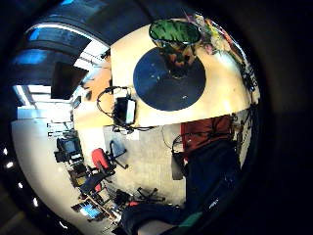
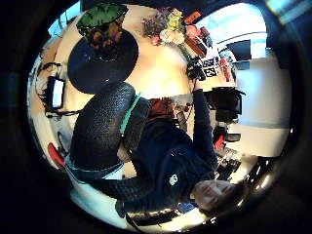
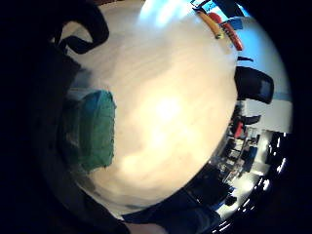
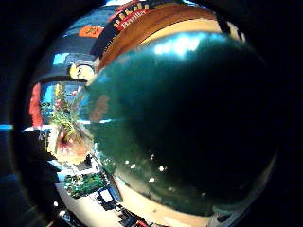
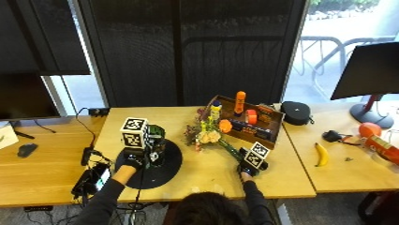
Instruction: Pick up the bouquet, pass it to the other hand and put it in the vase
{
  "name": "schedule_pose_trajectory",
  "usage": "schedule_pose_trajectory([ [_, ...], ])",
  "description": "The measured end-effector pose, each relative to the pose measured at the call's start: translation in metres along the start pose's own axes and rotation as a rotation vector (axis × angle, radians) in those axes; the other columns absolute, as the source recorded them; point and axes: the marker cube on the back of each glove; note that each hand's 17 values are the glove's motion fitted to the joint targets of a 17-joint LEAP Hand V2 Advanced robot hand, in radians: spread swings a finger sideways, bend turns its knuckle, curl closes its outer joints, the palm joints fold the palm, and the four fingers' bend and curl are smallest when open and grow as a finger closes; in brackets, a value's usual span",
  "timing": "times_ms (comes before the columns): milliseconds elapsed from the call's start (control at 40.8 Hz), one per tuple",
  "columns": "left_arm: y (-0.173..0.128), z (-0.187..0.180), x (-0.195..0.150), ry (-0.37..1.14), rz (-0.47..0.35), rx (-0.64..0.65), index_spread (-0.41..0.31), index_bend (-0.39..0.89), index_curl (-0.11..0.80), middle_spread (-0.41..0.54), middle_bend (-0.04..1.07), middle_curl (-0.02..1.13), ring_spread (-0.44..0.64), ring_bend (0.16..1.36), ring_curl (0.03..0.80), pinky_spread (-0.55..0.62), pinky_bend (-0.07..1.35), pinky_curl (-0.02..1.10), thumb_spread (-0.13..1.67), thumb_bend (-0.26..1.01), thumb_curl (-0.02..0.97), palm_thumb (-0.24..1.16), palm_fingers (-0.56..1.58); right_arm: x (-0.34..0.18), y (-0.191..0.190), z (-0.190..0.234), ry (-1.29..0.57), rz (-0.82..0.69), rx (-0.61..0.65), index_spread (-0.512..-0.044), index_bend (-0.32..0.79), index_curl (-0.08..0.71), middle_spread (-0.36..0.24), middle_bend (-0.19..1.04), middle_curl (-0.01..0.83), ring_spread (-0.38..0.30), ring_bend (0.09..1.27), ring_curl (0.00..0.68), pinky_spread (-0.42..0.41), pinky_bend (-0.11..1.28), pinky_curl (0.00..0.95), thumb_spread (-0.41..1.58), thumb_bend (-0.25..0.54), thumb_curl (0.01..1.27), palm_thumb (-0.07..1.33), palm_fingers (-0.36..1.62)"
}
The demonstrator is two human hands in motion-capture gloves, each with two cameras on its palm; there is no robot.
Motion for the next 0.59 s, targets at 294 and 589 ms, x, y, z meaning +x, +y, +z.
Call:
schedule_pose_trajectory([
  [294, -0.020, 0.005, 0.012, 0.070, 0.017, -0.044, -0.001, 0.16, 0.351, 0.239, 0.18, 0.33, 0.42, 0.47, 0.247, 0.46, 0.23, 0.32, 1.17, -0.02, 0.277, 0.22, 0.10, -0.026, -0.002, -0.035, -0.560, -0.197, 0.023, -0.249, 0.37, 0.449, -0.199, 0.52, 0.572, -0.230, 0.59, 0.474, -0.264, 0.38, 0.403, 1.05, -0.033, 0.31, 0.81, 1.33],
  [589, -0.047, -0.004, 0.059, 0.711, 0.107, -0.065, -0.001, 0.16, 0.347, 0.243, 0.18, 0.32, 0.40, 0.49, 0.252, 0.46, 0.25, 0.33, 1.16, -0.03, 0.272, 0.19, 0.12, -0.080, 0.033, -0.104, -0.907, -0.468, 0.052, -0.236, 0.42, 0.522, -0.175, 0.59, 0.625, -0.227, 0.65, 0.520, -0.262, 0.46, 0.452, 1.03, -0.020, 0.30, 0.80, 1.30],
])
